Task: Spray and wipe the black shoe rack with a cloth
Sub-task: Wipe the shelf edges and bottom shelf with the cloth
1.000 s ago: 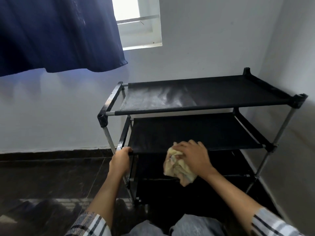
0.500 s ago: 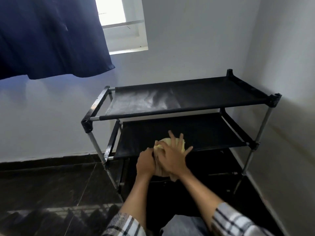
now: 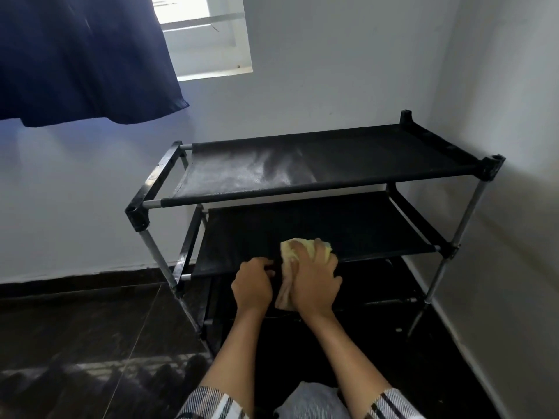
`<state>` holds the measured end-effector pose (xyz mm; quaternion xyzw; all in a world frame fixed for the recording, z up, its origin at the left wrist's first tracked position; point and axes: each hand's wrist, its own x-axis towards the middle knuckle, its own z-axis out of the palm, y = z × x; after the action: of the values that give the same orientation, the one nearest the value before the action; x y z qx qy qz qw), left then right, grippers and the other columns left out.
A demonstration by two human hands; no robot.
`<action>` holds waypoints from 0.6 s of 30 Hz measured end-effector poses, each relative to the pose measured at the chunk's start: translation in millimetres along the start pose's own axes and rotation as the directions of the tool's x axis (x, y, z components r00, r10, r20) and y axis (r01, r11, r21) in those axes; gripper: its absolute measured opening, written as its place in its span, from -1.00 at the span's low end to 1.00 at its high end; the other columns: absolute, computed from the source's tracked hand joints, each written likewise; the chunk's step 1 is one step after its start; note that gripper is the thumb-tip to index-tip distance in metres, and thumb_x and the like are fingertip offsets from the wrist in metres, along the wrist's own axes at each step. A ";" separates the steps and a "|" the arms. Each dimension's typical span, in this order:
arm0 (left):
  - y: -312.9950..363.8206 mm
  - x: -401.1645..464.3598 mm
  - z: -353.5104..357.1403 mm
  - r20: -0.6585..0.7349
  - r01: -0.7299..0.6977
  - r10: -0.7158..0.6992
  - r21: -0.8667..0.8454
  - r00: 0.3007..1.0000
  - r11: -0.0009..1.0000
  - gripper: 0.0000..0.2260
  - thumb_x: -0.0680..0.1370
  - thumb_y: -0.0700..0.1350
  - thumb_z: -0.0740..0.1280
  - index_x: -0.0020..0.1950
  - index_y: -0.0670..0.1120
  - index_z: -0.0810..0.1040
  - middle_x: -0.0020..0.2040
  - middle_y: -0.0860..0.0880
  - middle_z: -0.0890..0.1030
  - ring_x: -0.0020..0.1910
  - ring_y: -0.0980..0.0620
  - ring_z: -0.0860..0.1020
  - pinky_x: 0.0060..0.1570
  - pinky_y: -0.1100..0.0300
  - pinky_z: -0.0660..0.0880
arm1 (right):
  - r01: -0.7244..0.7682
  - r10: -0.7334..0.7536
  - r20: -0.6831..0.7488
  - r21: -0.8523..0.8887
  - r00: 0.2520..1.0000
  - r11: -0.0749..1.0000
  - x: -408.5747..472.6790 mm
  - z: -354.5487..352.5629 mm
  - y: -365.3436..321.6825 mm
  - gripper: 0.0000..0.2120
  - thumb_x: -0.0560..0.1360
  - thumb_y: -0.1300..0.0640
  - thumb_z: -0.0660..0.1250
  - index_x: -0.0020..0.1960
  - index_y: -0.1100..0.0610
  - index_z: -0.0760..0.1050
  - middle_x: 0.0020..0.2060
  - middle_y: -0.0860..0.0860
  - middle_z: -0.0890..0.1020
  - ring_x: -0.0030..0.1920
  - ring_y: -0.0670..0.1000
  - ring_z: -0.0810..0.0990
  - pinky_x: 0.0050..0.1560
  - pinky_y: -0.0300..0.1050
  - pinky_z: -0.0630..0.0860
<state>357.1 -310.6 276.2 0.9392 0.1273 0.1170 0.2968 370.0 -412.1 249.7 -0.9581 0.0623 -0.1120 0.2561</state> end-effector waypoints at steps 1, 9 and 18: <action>-0.4 0.3 -0.4 0.008 0.008 -0.008 0.001 1.000 1.000 -0.74 0.55 -0.19 0.27 0.21 0.00 0.57 0.03 -0.01 0.64 0.07 -0.05 0.57 -0.10 0.16 0.34 | -0.054 0.054 -0.027 0.003 0.998 0.999 3.2 -5.0 9.0 -0.65 0.60 -0.09 0.06 0.37 -0.29 0.22 0.48 -0.06 0.09 0.33 0.13 0.17 0.11 0.16 0.36; -5.9 6.1 -4.0 0.088 0.031 -0.024 -0.075 0.996 0.997 -0.75 0.54 -0.19 0.32 0.21 -0.07 0.58 0.16 -0.11 0.59 0.16 -0.09 0.53 0.15 0.06 0.45 | -0.284 0.279 0.063 0.100 0.958 0.954 10.3 -21.0 8.8 -0.30 0.31 -0.40 0.31 0.35 -0.15 0.26 0.49 -0.04 0.01 0.30 0.28 0.22 0.15 0.22 0.36; -4.0 2.0 -5.9 0.044 0.014 -0.010 -0.104 0.999 0.994 -0.80 0.50 -0.22 0.29 0.03 -0.06 0.66 -0.08 -0.08 0.66 -0.05 -0.09 0.60 -0.15 0.15 0.46 | 0.054 -0.073 0.142 0.134 0.987 0.990 -10.1 -12.3 -9.6 -0.61 0.49 -0.12 0.22 0.31 -0.21 0.33 0.45 -0.11 0.12 0.21 0.19 0.35 0.06 0.04 0.46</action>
<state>356.6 -303.7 278.9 0.9239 0.1202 0.1013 0.3488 357.8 -407.9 263.1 -0.9466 0.0053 -0.0531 0.3179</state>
